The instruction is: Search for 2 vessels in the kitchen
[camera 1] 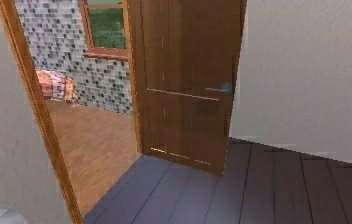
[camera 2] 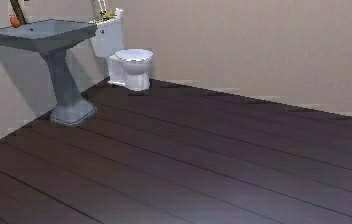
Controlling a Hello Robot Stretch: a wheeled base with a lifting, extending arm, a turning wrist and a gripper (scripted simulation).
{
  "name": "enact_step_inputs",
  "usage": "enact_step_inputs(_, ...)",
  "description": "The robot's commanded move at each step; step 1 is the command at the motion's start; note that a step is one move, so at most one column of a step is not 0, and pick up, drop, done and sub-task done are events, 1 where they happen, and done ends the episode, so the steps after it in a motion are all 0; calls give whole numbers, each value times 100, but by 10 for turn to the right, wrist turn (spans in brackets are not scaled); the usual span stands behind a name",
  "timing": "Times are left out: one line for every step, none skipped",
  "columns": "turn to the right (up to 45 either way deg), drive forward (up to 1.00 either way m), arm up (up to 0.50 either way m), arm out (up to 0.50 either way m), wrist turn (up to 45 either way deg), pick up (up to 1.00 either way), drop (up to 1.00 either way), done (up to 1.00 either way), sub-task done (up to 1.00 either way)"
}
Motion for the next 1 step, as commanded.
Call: enact_step_inputs(0,40,0,0,0,0,0,0,0)
